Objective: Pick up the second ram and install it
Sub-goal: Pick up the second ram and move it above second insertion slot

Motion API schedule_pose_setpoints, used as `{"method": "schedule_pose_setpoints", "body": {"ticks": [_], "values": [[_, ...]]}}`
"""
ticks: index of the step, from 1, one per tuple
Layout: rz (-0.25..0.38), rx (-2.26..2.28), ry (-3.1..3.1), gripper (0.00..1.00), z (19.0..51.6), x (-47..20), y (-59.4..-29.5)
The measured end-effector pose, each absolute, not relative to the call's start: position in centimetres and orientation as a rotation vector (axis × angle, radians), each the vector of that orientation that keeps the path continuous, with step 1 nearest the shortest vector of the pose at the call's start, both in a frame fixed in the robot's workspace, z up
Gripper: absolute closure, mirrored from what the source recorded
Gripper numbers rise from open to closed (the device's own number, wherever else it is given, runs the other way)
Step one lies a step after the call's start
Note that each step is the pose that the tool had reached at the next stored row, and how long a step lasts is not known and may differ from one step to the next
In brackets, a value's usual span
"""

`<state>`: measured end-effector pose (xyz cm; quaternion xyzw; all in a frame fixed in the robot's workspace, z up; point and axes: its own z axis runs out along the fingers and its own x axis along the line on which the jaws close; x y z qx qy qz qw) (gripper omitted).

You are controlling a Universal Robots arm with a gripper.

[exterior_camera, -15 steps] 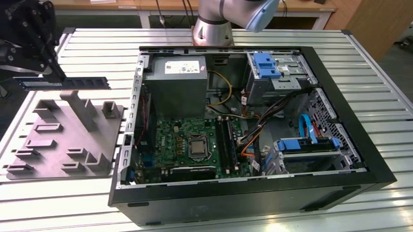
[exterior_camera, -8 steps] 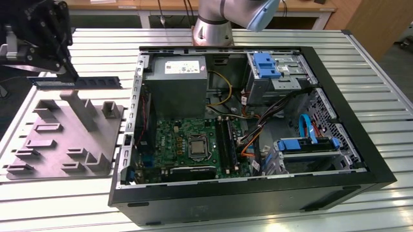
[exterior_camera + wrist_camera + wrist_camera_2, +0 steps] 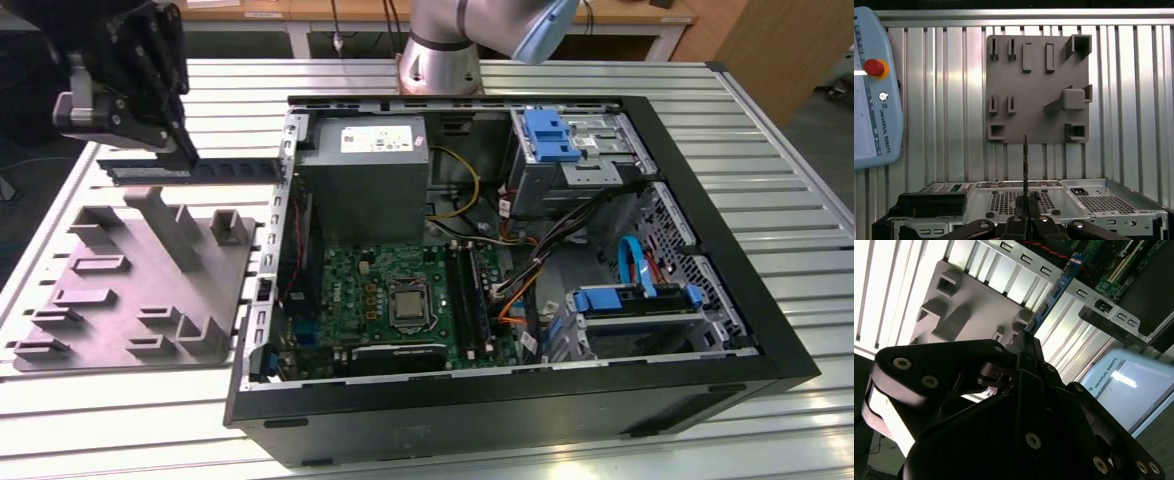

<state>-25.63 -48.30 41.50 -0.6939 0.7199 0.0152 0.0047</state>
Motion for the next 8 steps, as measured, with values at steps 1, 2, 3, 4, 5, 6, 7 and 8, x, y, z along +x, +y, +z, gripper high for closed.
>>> {"method": "schedule_pose_setpoints", "body": {"ticks": [1, 2, 3, 4, 5, 6, 7, 8], "values": [[0.048, -2.174, 2.254, 0.88, 41.5, -25.3, -48.3], [0.048, -2.175, 2.254, 0.88, 41.4, -25.1, -48.3], [0.048, -2.176, 2.253, 0.88, 41.3, -24.8, -48.3], [0.048, -2.176, 2.253, 0.88, 41.2, -24.4, -48.3], [0.048, -2.177, 2.252, 0.88, 41.2, -24.1, -48.3], [0.048, -2.177, 2.252, 0.88, 41.1, -23.7, -48.3], [0.048, -2.177, 2.252, 0.88, 41.1, -23.3, -48.3], [0.049, -2.178, 2.252, 0.88, 41.1, -22.9, -48.3]]}}
